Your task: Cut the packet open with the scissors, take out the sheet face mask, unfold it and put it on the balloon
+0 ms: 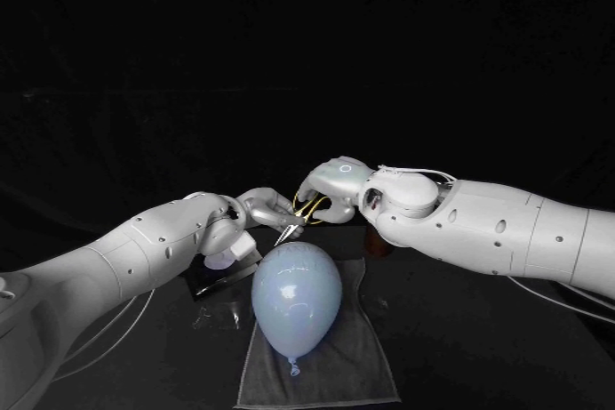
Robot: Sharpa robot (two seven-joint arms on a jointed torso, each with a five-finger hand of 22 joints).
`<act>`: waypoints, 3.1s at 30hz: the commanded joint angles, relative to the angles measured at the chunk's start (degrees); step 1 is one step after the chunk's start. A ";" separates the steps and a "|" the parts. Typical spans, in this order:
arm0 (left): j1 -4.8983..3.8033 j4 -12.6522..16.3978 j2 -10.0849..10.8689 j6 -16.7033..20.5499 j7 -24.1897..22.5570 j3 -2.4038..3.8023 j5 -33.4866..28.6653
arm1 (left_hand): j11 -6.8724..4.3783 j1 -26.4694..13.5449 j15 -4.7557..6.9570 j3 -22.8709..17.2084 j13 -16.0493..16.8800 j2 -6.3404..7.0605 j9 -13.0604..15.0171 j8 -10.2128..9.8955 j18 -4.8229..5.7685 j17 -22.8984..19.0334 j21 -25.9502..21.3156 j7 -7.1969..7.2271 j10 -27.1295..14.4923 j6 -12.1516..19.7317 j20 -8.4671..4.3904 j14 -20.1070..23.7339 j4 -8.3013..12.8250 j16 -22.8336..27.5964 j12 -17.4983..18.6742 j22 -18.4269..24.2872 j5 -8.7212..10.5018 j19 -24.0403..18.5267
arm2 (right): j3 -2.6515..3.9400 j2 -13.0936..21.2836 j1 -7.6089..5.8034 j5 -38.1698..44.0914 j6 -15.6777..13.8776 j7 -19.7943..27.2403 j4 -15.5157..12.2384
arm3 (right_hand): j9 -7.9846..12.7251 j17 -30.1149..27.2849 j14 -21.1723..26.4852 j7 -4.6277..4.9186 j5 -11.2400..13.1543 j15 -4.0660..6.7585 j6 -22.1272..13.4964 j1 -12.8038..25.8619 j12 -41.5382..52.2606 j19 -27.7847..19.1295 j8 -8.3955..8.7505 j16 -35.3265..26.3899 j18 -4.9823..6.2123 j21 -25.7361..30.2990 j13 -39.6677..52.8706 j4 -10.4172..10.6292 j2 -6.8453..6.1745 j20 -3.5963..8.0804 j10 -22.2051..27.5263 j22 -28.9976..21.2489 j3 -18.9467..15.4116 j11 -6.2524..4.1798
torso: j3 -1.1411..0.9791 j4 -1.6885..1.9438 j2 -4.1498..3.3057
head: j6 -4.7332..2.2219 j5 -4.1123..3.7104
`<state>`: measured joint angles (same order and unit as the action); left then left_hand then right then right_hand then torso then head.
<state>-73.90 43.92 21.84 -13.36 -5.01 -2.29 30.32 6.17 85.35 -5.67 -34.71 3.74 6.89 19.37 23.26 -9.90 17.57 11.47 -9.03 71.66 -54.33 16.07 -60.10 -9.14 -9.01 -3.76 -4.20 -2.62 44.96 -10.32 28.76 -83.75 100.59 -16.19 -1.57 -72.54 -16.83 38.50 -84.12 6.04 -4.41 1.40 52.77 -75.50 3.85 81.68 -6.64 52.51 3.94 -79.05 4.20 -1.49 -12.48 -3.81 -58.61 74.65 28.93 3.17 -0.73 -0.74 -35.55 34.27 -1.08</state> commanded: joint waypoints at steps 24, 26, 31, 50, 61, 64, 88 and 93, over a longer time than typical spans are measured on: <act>-0.36 1.03 0.06 -0.21 -0.62 0.04 2.36 | 0.14 -0.30 -0.10 -2.57 0.06 -0.63 4.67 0.19 -0.53 0.24 0.35 -0.05 0.46 -0.23 0.11 -0.32 3.29 0.46 -0.03 -0.11 -0.18 0.34 | -0.14 -2.08 1.94 7.76 0.15 -6.92 2.33 | 0.21 1.07 0.69 -0.81 1.37 1.47 -0.88 -0.30 -0.40 0.22 0.56 3.42 -0.38 -0.27 -0.44 -0.41 1.33 0.90 2.06 0.65 2.53 -0.97 | -0.07 -0.08 0.01 | 0.00 -0.04; -0.36 1.07 0.08 -0.20 -0.65 0.04 2.40 | 0.14 -0.32 -0.11 -2.59 0.06 -0.64 4.68 0.19 -0.53 0.25 0.35 -0.05 0.46 -0.23 0.10 -0.32 3.32 0.46 -0.03 -0.11 -0.19 0.34 | -0.14 -2.17 1.99 7.98 -0.11 -7.11 2.51 | 0.21 0.95 0.74 -0.85 1.38 1.50 -0.90 -0.32 -0.42 0.16 0.58 3.40 -0.35 -0.19 -0.47 -0.45 1.31 0.92 2.26 0.56 2.59 -1.01 | -0.07 -0.07 -0.01 | -0.01 -0.06; -0.36 1.41 0.26 -0.01 -0.57 0.05 2.29 | 0.14 -0.32 -0.11 -2.59 0.06 -0.64 4.68 0.19 -0.53 0.25 0.35 -0.05 0.46 -0.23 0.10 -0.32 3.32 0.46 -0.03 -0.11 -0.19 0.34 | -0.14 -2.42 2.10 8.25 0.00 -7.18 3.09 | 0.21 0.95 0.74 -0.85 1.38 1.50 -0.90 -0.32 -0.42 0.16 0.58 3.40 -0.35 -0.19 -0.47 -0.45 1.31 0.92 2.26 0.56 2.59 -1.01 | -0.07 -0.07 -0.03 | -0.05 -0.14; -0.36 3.89 0.60 1.26 -0.42 0.13 2.20 | 0.18 -0.65 -0.13 -2.94 0.06 -0.78 4.76 0.16 -0.50 0.35 0.37 -0.15 0.47 -0.22 0.12 -0.29 3.79 0.52 -0.03 -0.11 -0.19 0.24 | -0.14 -2.80 2.35 8.20 2.25 -6.26 4.70 | -0.08 0.78 1.01 -0.55 1.41 1.40 0.14 -0.17 0.26 0.04 0.03 3.96 -0.35 -0.08 -0.15 -0.61 1.20 0.97 0.52 0.65 3.35 -0.81 | -0.08 -0.17 0.00 | 0.14 -0.13; -1.06 4.43 0.92 2.13 -0.79 0.29 1.66 | 0.24 -0.96 -0.15 -3.18 0.05 -0.94 4.82 0.12 -0.44 0.41 0.42 -0.22 0.43 -0.17 0.20 -0.24 4.06 0.59 -0.01 -0.13 -0.18 0.23 | -0.15 -3.35 3.00 8.19 2.77 -6.47 6.27 | -1.26 2.61 0.94 1.41 1.38 -1.09 3.28 1.37 1.08 1.06 -1.89 6.93 -0.88 -1.42 0.13 0.91 2.44 -0.77 -6.77 2.82 6.40 1.02 | -0.10 -0.13 -0.01 | 0.14 -0.23; -1.40 4.37 0.89 2.46 -0.84 0.32 1.69 | 0.25 -0.99 -0.16 -3.20 0.05 -0.96 4.83 0.11 -0.44 0.41 0.42 -0.23 0.42 -0.16 0.21 -0.23 4.08 0.60 -0.01 -0.13 -0.18 0.22 | -0.15 -3.46 3.18 8.18 3.38 -6.60 6.51 | -1.74 4.84 0.57 1.52 1.38 -1.07 4.21 1.75 1.41 1.50 -2.55 9.06 -1.00 -2.06 0.23 1.52 3.14 -1.11 -9.44 3.72 6.87 0.94 | -0.10 -0.13 0.01 | 0.15 -0.21; -2.62 3.76 -0.97 2.96 -1.02 0.34 1.77 | 0.32 -1.48 -0.26 -3.31 0.05 -1.20 4.95 0.10 -0.43 0.49 0.49 -0.24 0.35 -0.07 0.22 -0.15 4.28 0.68 0.01 -0.15 -0.15 0.21 | -0.35 -4.93 4.81 7.44 5.97 -8.73 7.81 | -3.42 8.82 0.78 1.86 1.57 -0.77 1.73 4.38 -0.43 2.42 -2.82 13.75 -1.40 -3.51 -0.52 5.94 9.90 -1.52 -12.65 5.89 9.60 0.90 | -0.06 -0.03 -0.04 | -0.19 -0.46; -2.70 4.09 -1.24 3.39 -1.21 0.33 1.70 | 0.30 -1.91 -0.32 -3.04 0.07 -1.30 5.12 0.21 -0.50 0.59 0.47 -0.13 0.38 -0.11 0.13 -0.19 4.39 0.68 -0.02 -0.14 -0.12 0.13 | -0.35 -5.26 4.97 5.52 7.56 -8.75 8.13 | -3.32 9.08 1.03 3.28 1.61 -1.60 -1.48 4.57 -0.48 2.37 -1.46 14.41 -1.41 -3.49 -0.69 7.08 13.46 -2.11 -9.84 5.97 13.89 2.09 | -0.05 -0.08 -0.02 | -0.30 -0.40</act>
<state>-76.22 47.01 21.45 -9.57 -3.52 -2.22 33.14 6.47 83.46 -5.88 -36.52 3.84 5.95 22.43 23.20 -9.24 18.12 11.70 -9.32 71.79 -54.03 16.08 -60.10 -6.22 -8.58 -3.47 -4.25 -2.62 44.95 -10.60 24.13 -79.02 107.54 -11.26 -11.09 -64.01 -20.23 47.40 -83.21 9.25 -2.98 -0.02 51.66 -68.23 3.60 83.81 -8.27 66.79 3.06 -82.43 3.54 5.20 -2.75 -5.58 -68.79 74.92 41.91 5.09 -0.77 -0.77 -35.60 34.05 -1.54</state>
